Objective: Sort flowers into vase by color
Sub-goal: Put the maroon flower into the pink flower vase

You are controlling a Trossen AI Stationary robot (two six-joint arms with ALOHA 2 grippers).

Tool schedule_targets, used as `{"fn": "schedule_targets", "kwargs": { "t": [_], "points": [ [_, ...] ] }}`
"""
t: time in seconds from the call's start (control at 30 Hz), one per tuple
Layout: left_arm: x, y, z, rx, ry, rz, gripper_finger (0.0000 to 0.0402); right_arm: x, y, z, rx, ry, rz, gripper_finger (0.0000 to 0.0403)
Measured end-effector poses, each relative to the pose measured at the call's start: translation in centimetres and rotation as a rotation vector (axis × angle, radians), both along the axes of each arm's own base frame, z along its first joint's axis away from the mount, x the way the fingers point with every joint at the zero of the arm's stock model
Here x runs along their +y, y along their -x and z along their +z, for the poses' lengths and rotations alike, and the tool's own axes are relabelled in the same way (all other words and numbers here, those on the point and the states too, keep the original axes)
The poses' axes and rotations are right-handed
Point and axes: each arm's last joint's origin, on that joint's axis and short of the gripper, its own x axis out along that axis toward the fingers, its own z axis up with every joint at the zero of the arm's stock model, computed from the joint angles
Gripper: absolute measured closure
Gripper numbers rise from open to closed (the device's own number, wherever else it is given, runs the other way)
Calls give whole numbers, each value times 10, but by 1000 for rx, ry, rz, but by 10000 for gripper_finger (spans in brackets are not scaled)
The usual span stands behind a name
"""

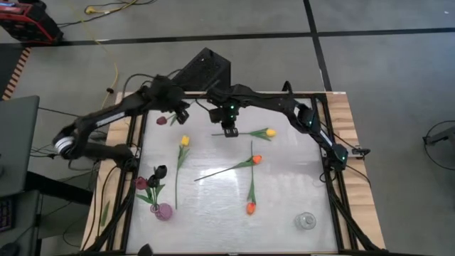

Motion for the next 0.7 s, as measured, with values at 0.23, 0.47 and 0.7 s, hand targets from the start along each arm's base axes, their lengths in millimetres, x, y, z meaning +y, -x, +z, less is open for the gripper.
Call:
{"fn": "schedule_targets", "kwargs": {
  "t": [0.23,0.47,0.7],
  "points": [
    [-30,27,13,-168,37,13,400,1,-5,2,-49,42,75,324],
    [-40,36,16,-228,61,27,400,9,-16,5,-139,136,227,324],
    [-39,25,3,-184,157,-10,400,36,-34,19,-171,459,406,313]
  ]
}}
